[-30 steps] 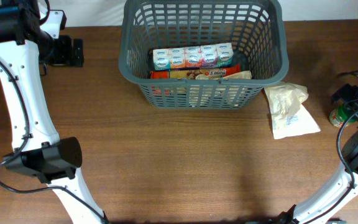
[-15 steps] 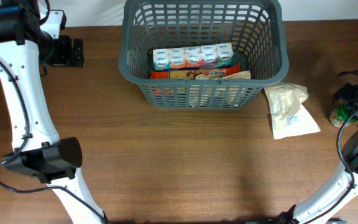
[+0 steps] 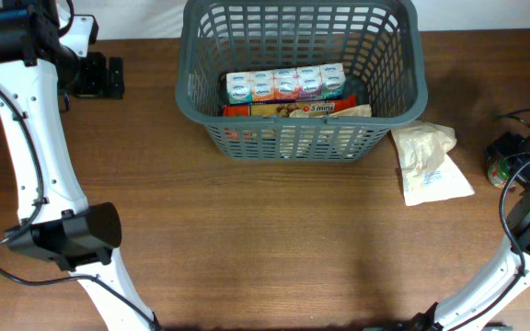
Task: Pack container
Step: 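Reach the right gripper to the green-lidded jar and grasp it, then lift the jar with the right gripper and lower it into the basket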
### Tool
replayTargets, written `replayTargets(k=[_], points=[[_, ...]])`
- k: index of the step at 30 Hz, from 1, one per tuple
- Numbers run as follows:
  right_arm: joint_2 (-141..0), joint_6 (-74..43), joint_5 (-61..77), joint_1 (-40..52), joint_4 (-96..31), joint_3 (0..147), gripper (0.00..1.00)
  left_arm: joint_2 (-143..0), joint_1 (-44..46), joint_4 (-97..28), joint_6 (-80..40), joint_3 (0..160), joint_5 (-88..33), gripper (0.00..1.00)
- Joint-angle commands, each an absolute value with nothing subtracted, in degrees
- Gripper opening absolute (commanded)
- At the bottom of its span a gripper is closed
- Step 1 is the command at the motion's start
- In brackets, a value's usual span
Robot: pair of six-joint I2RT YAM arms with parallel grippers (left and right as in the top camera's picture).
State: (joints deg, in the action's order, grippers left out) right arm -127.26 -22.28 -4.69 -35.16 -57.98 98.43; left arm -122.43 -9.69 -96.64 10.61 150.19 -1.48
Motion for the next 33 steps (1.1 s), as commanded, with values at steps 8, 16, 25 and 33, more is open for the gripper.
replayTargets(k=[8, 16, 25, 33], points=[[-128.03, -22.98, -4.93, -35.31, -57.76, 98.26, 0.94, -122.89, -9.87, -96.68, 9.87, 149.93, -1.89, 0.99], [-128.03, -23.00, -3.57, -35.33, -57.30, 98.43, 0.79, -122.89, -9.87, -96.66, 9.87, 149.93, -1.89, 0.99], [-127.92, -22.76, -2.20, -35.33, -58.54, 99.94, 0.56, -122.89, -9.87, -96.66, 9.87, 149.93, -1.89, 0.99], [-127.63, -22.79, 2.20, -35.31, -71.44, 118.10, 0.55, -122.89, -9.87, -96.66, 9.87, 149.93, -1.89, 0.99]])
